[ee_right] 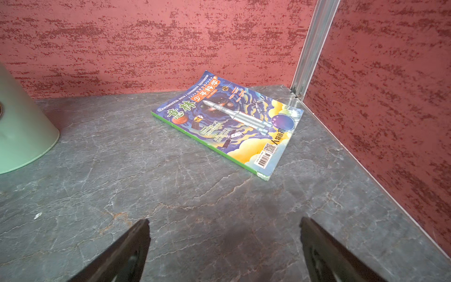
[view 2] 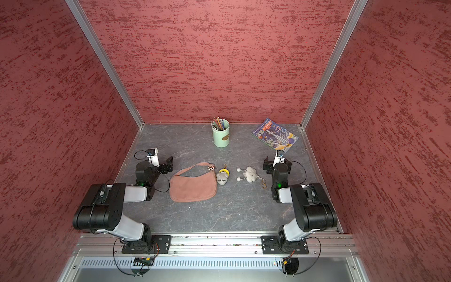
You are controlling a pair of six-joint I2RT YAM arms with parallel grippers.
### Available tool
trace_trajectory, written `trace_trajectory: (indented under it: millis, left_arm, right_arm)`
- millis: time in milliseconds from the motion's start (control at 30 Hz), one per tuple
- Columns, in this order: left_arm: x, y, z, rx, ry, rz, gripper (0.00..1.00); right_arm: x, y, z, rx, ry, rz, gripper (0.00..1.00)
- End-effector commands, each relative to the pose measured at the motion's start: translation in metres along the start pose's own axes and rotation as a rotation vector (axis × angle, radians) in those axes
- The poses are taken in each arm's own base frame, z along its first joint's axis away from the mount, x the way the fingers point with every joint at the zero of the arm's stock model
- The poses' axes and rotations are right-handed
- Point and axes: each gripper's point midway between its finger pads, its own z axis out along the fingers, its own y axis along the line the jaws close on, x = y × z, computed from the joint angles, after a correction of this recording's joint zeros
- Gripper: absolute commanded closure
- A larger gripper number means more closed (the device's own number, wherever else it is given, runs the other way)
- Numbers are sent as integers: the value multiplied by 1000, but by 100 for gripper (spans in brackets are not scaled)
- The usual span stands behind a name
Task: Remove the decoration from the bag
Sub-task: Reset both arms
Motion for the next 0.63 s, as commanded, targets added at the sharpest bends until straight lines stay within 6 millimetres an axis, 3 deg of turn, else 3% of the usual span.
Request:
trace_trajectory:
  millis: [0, 600]
  left_arm:
    - [-9, 1, 2, -11, -23, -3, 0]
    - [-9, 0, 2, -19, -26, 6, 0]
  right_arm:
    - [-11, -2, 3, -1, -29, 17, 2]
    - [-11, -2, 3, -1, -29, 16, 1]
